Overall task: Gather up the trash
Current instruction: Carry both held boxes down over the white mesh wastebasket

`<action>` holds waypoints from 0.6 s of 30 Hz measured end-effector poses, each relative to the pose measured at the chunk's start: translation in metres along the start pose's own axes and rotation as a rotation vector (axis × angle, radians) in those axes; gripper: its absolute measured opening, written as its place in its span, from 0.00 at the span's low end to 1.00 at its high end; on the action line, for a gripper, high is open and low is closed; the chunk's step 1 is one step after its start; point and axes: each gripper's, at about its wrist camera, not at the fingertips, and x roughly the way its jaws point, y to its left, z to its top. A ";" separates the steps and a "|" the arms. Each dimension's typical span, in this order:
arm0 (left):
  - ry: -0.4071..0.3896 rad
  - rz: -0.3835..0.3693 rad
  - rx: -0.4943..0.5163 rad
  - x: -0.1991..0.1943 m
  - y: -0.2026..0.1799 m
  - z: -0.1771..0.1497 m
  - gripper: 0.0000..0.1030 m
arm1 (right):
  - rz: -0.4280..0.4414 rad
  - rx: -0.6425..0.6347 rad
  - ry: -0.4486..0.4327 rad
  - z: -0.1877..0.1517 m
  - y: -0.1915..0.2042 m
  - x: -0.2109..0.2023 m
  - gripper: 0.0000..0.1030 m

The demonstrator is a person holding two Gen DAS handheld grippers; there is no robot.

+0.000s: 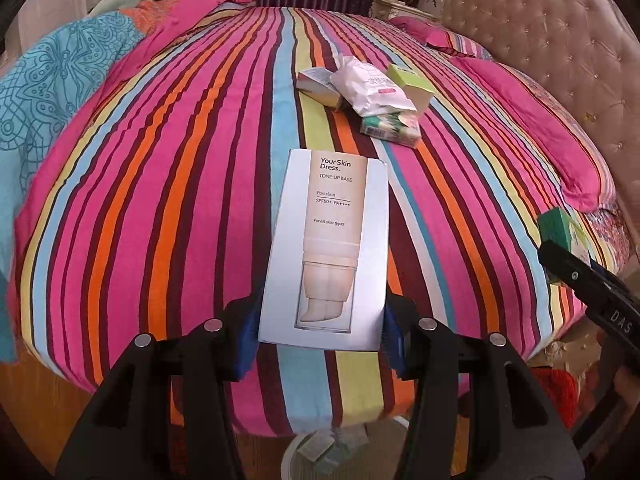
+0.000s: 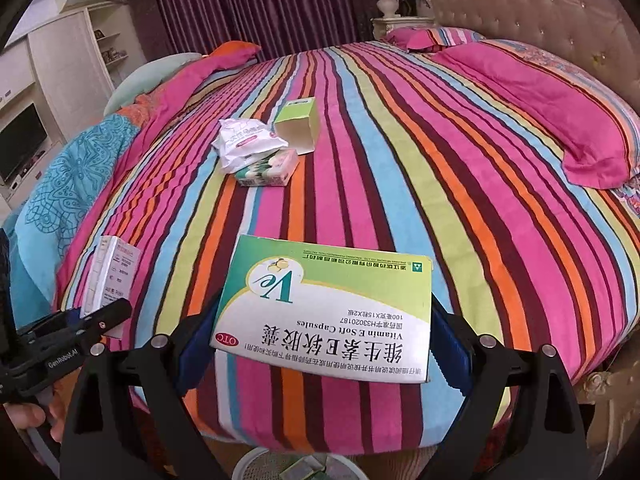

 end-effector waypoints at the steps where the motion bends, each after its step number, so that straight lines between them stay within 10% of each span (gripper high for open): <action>1: -0.001 -0.002 0.001 -0.002 -0.001 -0.003 0.48 | 0.005 0.002 0.002 -0.002 0.000 -0.002 0.85; 18: 0.034 -0.021 0.051 -0.030 0.000 -0.073 0.48 | 0.032 -0.061 0.040 -0.049 0.006 -0.044 0.85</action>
